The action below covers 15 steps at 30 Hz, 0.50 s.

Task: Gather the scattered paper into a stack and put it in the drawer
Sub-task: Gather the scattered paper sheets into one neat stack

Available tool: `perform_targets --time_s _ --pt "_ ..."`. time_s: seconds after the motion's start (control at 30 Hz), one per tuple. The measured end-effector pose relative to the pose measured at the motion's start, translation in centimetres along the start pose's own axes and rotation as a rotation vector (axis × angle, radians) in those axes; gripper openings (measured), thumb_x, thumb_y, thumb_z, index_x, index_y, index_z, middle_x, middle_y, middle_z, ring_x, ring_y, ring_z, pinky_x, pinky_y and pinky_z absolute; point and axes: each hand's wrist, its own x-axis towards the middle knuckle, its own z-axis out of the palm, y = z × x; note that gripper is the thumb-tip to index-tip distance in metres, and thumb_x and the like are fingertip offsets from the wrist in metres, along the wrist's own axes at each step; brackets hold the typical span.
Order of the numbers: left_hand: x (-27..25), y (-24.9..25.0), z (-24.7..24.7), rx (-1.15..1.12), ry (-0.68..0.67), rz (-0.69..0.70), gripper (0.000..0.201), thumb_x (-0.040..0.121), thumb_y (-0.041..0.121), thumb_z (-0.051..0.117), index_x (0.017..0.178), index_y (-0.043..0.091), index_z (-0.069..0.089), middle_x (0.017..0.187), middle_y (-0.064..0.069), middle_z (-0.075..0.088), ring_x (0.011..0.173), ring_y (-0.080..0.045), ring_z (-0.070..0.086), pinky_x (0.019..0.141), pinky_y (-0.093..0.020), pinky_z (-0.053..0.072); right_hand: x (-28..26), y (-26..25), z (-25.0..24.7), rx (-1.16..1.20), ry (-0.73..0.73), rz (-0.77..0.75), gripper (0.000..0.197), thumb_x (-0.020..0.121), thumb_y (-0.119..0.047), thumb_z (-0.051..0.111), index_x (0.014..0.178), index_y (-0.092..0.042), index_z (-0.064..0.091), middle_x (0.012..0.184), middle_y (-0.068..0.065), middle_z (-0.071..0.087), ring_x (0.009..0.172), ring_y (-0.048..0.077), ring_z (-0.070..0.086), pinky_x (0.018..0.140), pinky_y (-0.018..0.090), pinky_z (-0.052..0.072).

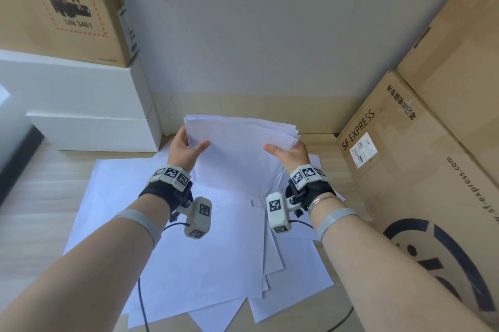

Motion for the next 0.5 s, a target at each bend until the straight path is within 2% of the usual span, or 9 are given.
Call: perform_targets --time_s 0.07,0.13,0.2,0.3,0.37,0.43,0.5 --pt "-0.3 0.2 0.5 0.017 -0.004 -0.029 0.043 0.082 -0.005 0.061 0.122 0.007 0.052 0.11 -0.005 0.06 0.1 -0.02 0.057 0.096 -0.031 0.045 -0.3 0.2 0.3 -0.045 -0.027 0.038 0.032 0.074 0.0 0.076 0.104 -0.001 0.065 0.081 -0.006 0.064 0.062 -0.008 0.063 0.072 0.019 0.053" --pt "-0.5 0.2 1.1 0.046 -0.018 -0.03 0.041 0.082 -0.005 0.061 0.122 0.003 0.053 0.11 -0.006 0.059 0.1 -0.02 0.057 0.101 -0.037 0.044 -0.6 0.4 0.6 -0.087 -0.037 0.086 0.031 0.074 -0.004 0.076 0.101 -0.008 0.062 0.082 -0.005 0.062 0.071 0.005 0.06 0.074 0.023 0.052" --pt "-0.7 0.5 1.7 0.063 0.012 -0.014 0.037 0.083 -0.003 0.06 0.119 0.001 0.055 0.107 -0.006 0.06 0.096 -0.02 0.057 0.1 -0.039 0.045 -0.7 0.3 0.9 -0.055 0.0 0.094 0.029 0.076 -0.004 0.074 0.103 -0.004 0.064 0.087 0.0 0.063 0.079 0.015 0.059 0.077 0.026 0.048" --pt "-0.7 1.1 1.5 -0.032 0.076 0.022 0.032 0.082 -0.001 0.063 0.111 0.01 0.058 0.1 -0.004 0.064 0.09 -0.018 0.06 0.091 -0.034 0.05 -0.5 0.0 1.0 -0.013 0.045 0.079 0.027 0.078 -0.005 0.072 0.104 0.001 0.065 0.093 0.005 0.063 0.081 0.017 0.06 0.073 0.02 0.045" --pt "-0.6 1.2 0.9 -0.117 0.059 0.034 0.036 0.077 0.0 0.068 0.101 0.022 0.056 0.097 0.002 0.064 0.088 -0.014 0.061 0.085 -0.03 0.051 -0.5 0.0 0.9 0.013 0.03 0.081 0.022 0.077 -0.004 0.073 0.097 -0.005 0.065 0.091 0.004 0.064 0.07 0.01 0.061 0.06 0.009 0.049" --pt "-0.6 0.4 0.0 -0.181 -0.011 -0.031 0.047 0.063 0.01 0.078 0.1 0.027 0.054 0.103 0.0 0.064 0.094 -0.017 0.062 0.087 -0.032 0.052 -0.7 0.5 0.9 0.02 0.003 0.094 0.022 0.076 -0.001 0.074 0.095 -0.007 0.064 0.09 0.004 0.063 0.067 0.002 0.058 0.052 -0.001 0.045" --pt "-0.7 -1.2 -0.6 -0.159 -0.095 -0.183 0.061 0.046 0.024 0.081 0.102 0.024 0.057 0.107 -0.004 0.064 0.102 -0.025 0.061 0.094 -0.038 0.05 -1.0 1.6 1.0 -0.005 -0.018 0.131 0.027 0.075 -0.001 0.075 0.1 -0.001 0.065 0.091 0.006 0.063 0.069 0.006 0.059 0.052 0.0 0.046"
